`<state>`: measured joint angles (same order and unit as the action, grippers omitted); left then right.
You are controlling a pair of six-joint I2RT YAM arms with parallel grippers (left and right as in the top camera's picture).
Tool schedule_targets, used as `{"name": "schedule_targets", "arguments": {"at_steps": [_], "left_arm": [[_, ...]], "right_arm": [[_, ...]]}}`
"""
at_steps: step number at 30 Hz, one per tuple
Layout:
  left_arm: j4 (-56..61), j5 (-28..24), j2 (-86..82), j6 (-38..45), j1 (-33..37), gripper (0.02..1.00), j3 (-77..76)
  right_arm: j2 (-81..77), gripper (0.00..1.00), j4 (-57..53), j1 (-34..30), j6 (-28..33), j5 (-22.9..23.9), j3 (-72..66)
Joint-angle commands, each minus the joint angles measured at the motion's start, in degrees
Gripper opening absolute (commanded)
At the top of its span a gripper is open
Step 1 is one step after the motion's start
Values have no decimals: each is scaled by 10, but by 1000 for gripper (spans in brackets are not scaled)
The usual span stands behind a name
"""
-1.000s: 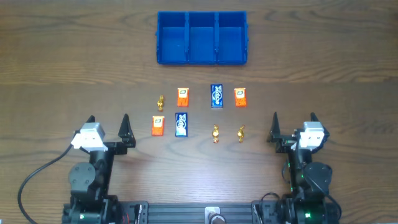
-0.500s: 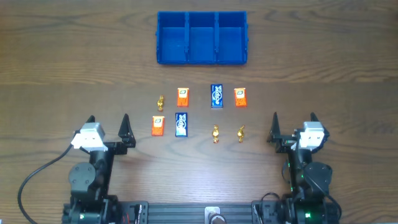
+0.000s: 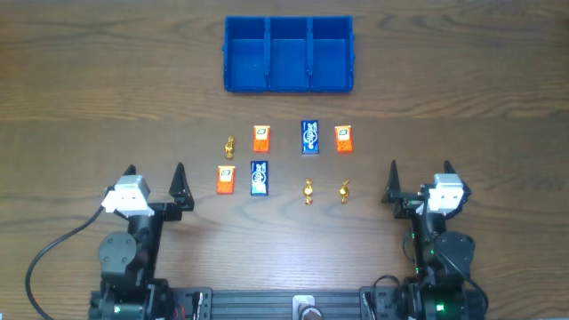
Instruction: Sort Candies Into Trays
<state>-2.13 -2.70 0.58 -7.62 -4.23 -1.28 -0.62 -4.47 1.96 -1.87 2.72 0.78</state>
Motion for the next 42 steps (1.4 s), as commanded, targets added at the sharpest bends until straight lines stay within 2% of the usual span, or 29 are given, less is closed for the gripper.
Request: {"name": "schedule_targets", "arguments": {"at_steps": [1,11,13,16,17,19,22,24,27,33,39,42], "left_arm": [[-23,7,-3,3,2,998,10],[-23,7,-3,2,2,998,10],[-13,-3,1,-41,1,998,3],[-57,-60,73,-42,1,998,-92],[-102,-90,136,-39,1,1000,-164],[-177,-109,243,-37,-3,1000,-263],[-257,-84,406,-38,-49,1000,-374],[-272,-30,523,-54,-113,1000,-417],[-272,19,662,-105,-180,1000,-443],[-267,13,865,-147,-206,1000,-448],[-250,18,916,-147,-210,1000,-448],[-241,27,930,-147,-214,950,-448]], "right_arm": [[5,998,0,2,9,-3,-3],[5,998,0,2,9,-3,-3],[5,998,0,2,9,-3,-3],[5,998,0,2,9,-3,-3],[5,998,0,2,9,-3,-3],[5,998,0,2,9,-3,-3],[5,998,0,2,9,-3,-3],[5,998,0,2,9,-3,-3],[5,998,0,2,9,-3,-3],[5,998,0,2,9,-3,-3],[5,998,0,2,9,-3,-3],[5,998,0,2,9,-3,-3]]}}
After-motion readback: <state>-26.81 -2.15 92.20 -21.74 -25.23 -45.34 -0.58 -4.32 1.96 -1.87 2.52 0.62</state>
